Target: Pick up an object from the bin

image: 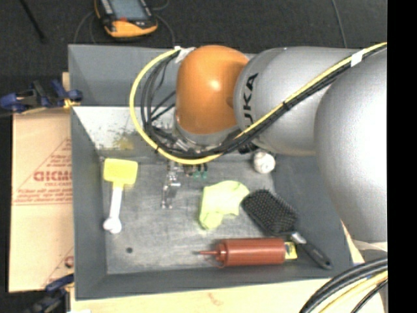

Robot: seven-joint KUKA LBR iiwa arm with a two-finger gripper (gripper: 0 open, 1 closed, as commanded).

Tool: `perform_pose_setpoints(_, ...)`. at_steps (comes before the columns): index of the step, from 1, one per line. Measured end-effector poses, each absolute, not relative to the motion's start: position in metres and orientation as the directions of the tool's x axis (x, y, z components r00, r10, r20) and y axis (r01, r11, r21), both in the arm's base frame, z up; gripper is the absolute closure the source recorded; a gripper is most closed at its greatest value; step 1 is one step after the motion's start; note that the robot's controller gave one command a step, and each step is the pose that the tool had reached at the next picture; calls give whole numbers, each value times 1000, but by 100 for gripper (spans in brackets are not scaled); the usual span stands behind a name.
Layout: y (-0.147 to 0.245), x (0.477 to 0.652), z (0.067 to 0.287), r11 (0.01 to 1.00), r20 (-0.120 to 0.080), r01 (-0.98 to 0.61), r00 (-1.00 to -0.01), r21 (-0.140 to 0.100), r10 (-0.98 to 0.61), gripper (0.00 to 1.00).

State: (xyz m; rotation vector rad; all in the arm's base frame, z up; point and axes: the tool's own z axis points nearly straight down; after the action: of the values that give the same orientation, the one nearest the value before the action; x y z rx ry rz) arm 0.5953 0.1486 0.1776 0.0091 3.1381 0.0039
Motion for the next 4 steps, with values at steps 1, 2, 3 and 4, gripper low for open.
perform_pose_setpoints(1, 142, 600, 122, 997, -8, 73, -997, 4, 73, 0)
perform_pose_setpoints(2, 160, 612, 117, 1000, 9, -15, -1000, -4, -15, 0)
perform_pose_setpoints(3, 176, 629, 139, 991, -10, -133, -991, 1, -133, 0)
perform_pose_setpoints(4, 190, 637, 109, 990, -7, 144, -990, 3, 144, 0)
